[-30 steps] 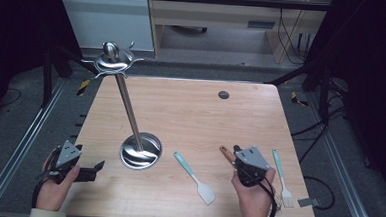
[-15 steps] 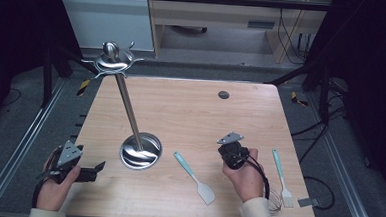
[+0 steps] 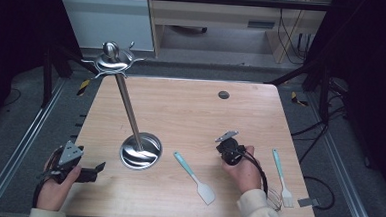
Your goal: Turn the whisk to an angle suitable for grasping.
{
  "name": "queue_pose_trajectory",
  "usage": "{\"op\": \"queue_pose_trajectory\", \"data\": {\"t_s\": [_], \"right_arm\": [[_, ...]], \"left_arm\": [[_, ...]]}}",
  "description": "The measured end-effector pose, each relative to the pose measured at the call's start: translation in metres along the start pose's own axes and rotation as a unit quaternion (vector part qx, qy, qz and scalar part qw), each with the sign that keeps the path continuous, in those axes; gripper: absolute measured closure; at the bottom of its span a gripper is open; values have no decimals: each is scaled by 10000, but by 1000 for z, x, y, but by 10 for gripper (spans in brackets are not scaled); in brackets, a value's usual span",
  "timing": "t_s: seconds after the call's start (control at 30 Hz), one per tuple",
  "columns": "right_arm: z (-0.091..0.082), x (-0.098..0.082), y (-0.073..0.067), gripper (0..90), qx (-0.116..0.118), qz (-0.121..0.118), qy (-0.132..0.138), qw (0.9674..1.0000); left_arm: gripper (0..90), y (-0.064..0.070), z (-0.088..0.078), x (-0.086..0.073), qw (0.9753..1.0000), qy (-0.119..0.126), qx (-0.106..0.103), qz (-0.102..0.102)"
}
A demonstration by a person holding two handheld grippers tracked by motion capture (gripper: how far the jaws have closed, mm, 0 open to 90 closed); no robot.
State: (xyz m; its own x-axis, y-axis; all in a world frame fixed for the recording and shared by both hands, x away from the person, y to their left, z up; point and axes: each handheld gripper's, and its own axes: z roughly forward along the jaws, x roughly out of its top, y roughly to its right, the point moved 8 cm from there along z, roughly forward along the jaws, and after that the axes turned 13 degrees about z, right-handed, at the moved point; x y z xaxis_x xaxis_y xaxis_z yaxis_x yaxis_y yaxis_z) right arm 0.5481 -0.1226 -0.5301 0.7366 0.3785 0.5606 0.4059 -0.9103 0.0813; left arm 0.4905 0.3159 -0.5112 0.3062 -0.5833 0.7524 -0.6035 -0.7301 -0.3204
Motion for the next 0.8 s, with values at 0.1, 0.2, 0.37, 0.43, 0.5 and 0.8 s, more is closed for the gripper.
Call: {"op": "queue_pose_trajectory", "data": {"t_s": [0.1,0.2,0.37,0.43,0.5,0.8], "right_arm": [[4,0,1,900,-25,-27,-41,10000],[7,-2,3,900,-47,1,-86,10000],[10,-5,4,900,-19,18,-160,9999],[11,-5,3,900,-12,-13,-160,9999],[11,-5,3,900,-4,-5,-141,9999],[14,-6,14,900,-98,88,-124,9998]], "left_arm": [[25,1,0,0,10000,-39,-5,4],[25,2,0,0,10000,-42,-3,11],[25,2,0,-1,10000,-83,-15,32],[25,2,0,-1,9999,-86,-12,51],[25,2,0,-1,9999,-84,-8,58],[25,3,1,-1,9999,-94,-20,79]]}}
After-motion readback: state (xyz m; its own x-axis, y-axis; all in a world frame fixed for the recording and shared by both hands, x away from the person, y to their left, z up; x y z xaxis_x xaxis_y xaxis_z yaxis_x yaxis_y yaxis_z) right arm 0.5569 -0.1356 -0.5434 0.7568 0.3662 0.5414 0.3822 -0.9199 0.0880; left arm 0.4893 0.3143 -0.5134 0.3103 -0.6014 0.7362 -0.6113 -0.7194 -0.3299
